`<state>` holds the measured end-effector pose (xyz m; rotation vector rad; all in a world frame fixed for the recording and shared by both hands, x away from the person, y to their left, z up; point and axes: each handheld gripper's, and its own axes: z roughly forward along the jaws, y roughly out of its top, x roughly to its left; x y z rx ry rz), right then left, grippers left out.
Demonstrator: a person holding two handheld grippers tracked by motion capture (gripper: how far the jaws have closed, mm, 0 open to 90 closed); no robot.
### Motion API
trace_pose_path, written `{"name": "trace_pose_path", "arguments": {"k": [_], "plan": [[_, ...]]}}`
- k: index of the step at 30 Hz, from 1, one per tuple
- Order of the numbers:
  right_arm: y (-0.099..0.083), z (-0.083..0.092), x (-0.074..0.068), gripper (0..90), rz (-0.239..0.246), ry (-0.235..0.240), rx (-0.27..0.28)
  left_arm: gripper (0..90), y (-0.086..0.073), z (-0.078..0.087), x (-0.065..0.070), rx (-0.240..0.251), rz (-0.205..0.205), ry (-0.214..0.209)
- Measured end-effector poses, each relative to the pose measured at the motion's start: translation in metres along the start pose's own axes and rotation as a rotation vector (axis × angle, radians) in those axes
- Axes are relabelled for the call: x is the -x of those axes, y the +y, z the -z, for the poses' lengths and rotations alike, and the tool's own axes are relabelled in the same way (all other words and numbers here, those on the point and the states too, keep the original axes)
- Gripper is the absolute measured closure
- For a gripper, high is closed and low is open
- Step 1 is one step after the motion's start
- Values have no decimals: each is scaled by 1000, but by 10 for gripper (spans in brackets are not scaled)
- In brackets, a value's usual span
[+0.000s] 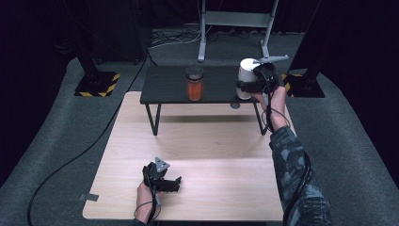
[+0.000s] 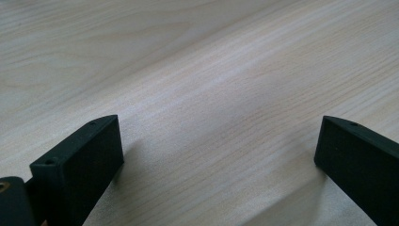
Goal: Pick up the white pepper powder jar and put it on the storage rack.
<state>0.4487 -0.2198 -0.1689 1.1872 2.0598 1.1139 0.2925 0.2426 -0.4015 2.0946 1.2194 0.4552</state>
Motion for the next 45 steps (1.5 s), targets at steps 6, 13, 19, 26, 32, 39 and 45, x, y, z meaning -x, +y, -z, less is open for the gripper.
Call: {"name": "trace_pose_path", "arguments": {"k": [6,13,19,26,32,39,45], "plan": [[2,-4,-1,302,1,6,-6,12,0,0,0,0,-1,0],[3,-9,-1,302,-1,11,-9,12,0,0,0,0,-1,0],[5,-12,-1,302,-3,10,-16,12,0,0,0,0,-1,0],[3,-15,2,302,-16,15,-17,12,0,0,0,0,-1,0],[1,-16,5,302,-24,23,-12,12,0,0,0,0,0,0],[0,-16,5,302,-22,22,-7,12,0,0,0,0,0,0],[1,-16,4,300,-22,21,-12,12,0,0,0,0,0,0]]}}
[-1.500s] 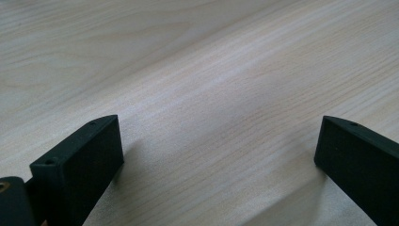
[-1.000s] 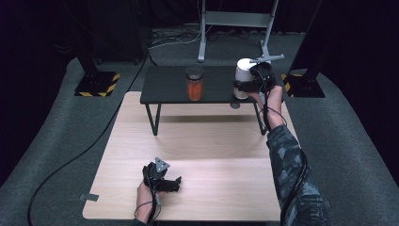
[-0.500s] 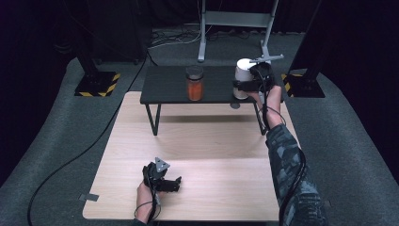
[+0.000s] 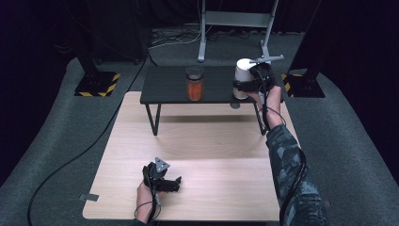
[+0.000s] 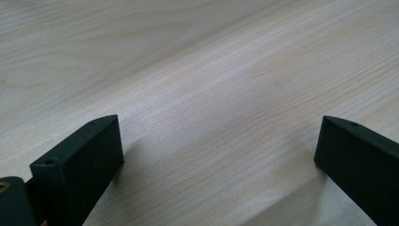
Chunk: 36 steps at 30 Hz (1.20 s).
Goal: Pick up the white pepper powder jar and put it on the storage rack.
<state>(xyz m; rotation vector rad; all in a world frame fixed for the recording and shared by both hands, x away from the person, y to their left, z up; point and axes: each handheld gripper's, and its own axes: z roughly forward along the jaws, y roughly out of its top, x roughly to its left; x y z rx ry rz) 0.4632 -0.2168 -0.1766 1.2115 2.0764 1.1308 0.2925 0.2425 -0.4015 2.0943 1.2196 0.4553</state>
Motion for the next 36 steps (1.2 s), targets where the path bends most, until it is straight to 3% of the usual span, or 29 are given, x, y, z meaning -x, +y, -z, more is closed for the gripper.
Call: {"name": "trace_pose_path", "arguments": {"k": [8,19,28,36], "plan": [[3,3,1,83,17,24,-56,12,0,0,0,0,0,0],[-22,26,0,34,53,49,-57,12,0,0,0,0,0,0],[-70,35,-3,17,57,35,-78,12,0,0,0,0,-1,0],[-135,36,0,12,-11,21,-100,12,0,0,0,0,-1,0]]}}
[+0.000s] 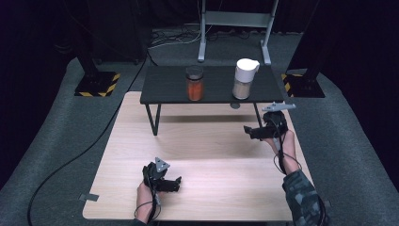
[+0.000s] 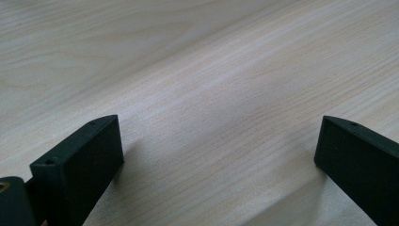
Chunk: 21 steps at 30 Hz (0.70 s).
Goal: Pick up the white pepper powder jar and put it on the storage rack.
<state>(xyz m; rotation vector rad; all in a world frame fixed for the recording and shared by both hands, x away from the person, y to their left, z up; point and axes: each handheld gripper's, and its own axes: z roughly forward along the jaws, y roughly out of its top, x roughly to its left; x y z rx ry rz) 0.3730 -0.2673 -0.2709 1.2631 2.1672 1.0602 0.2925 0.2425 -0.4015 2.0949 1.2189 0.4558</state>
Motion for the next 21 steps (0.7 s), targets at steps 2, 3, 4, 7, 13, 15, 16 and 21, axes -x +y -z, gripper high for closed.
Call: {"name": "trace_pose_path", "arguments": {"k": [2,3,4,7,13,15,16,21], "plan": [[-20,-2,2,12,-26,9,-1,12,0,0,0,0,0,0],[-30,-3,2,11,-34,5,-3,12,0,0,0,0,0,0],[-41,-4,2,9,-50,4,-6,12,0,0,0,0,0,0],[-72,-8,2,8,-96,-9,-15,12,0,0,0,0,0,0],[-125,-8,3,3,-181,-50,-29,12,0,0,0,0,0,0],[-137,-4,3,3,-201,-56,-28,12,0,0,0,1,1,0],[-141,-3,2,3,-207,-63,-27,12,0,0,0,0,0,0],[-155,-2,-2,2,-213,-79,-40,12,0,0,0,0,1,0]]}}
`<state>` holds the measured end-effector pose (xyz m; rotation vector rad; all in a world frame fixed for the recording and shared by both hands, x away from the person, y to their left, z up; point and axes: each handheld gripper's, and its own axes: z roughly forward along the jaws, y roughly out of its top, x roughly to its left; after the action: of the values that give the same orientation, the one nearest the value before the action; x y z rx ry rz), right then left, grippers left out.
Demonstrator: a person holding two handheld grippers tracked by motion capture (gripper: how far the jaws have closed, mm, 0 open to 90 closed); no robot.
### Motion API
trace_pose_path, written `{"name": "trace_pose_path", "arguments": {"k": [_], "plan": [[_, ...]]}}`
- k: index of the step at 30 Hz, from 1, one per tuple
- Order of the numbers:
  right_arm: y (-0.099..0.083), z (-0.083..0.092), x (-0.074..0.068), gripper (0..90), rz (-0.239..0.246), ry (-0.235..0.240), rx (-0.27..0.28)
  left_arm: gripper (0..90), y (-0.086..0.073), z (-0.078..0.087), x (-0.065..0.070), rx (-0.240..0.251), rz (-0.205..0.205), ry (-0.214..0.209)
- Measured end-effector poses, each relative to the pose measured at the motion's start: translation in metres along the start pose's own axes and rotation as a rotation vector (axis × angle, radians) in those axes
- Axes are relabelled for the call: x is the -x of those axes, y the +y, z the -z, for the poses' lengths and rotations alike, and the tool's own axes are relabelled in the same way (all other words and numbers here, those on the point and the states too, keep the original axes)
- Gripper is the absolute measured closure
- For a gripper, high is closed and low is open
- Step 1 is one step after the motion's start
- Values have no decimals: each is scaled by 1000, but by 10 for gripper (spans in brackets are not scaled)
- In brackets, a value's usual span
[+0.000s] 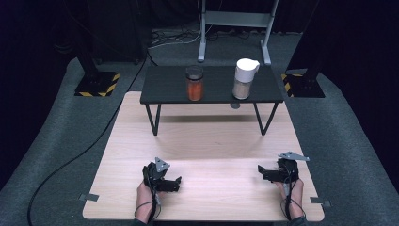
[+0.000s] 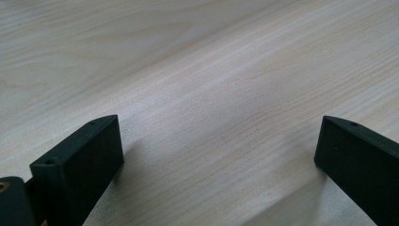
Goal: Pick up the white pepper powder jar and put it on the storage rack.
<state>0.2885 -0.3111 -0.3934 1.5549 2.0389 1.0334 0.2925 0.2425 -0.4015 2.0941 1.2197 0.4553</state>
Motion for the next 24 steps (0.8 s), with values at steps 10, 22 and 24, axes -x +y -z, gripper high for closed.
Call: {"name": "trace_pose_path", "arguments": {"k": [10,22,24], "plan": [[-15,-1,-1,4,-3,1,41,12,0,0,0,1,-1,1],[-18,0,-2,9,-34,-17,63,12,0,0,0,1,-1,1],[-18,0,-2,9,-36,-17,63,12,0,0,0,1,-1,1]]}}
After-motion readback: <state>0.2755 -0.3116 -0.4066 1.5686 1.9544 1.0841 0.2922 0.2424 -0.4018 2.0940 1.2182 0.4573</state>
